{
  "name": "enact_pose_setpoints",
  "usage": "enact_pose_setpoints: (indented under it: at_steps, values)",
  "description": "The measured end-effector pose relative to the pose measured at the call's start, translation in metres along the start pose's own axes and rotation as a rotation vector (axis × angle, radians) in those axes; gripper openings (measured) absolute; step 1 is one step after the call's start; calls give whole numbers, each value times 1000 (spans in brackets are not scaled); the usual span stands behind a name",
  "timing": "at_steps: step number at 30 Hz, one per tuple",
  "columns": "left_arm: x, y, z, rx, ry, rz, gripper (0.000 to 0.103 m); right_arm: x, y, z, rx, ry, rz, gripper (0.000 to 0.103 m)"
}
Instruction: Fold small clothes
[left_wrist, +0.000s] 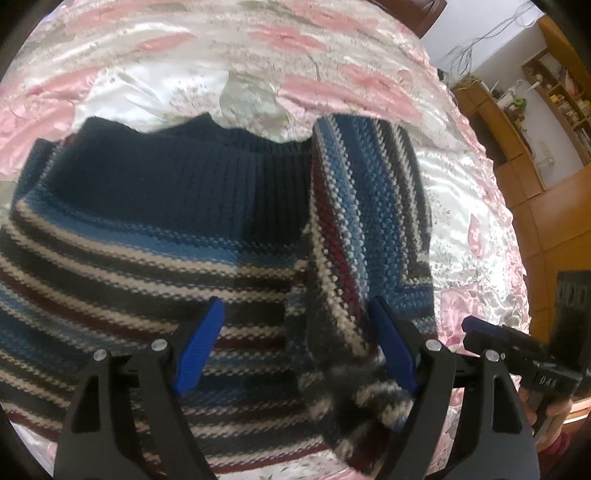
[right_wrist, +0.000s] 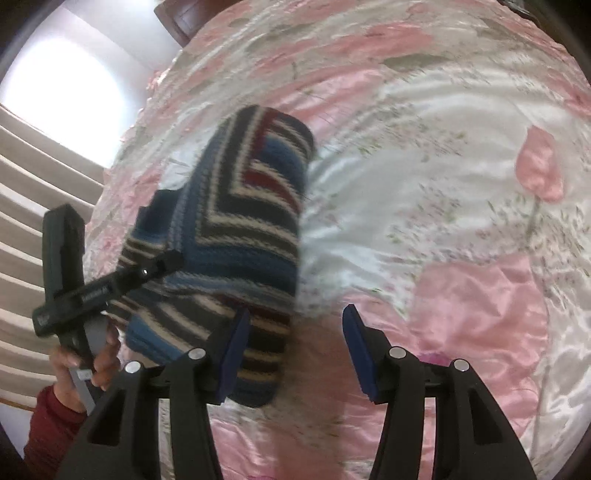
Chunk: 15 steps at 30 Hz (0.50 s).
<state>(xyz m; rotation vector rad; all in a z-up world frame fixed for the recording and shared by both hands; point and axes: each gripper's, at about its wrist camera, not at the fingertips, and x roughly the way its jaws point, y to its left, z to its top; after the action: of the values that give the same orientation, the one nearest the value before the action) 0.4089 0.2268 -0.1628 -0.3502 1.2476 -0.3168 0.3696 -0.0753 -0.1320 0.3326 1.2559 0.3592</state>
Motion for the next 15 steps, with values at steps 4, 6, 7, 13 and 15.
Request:
enact_pose_setpoints:
  at_steps: [4,6,7,13,15]
  values:
    - [10,-5,1,-29,9,-63,80,3,-17,-6,9,10,3,53]
    - [17,-8,1,-33,34,-94,80,5,-22,-8,10,14,2,53]
    - [22,-12,1,-26,52,-106,80,6,-23,-9,11,15,5,53]
    - [37,-26,-3,0,89,-148,63,8,-30,-12,14,18,0,53]
    - [36,-29,-4,18,86,-138,53,10,-31,-14,17,21,-5,53]
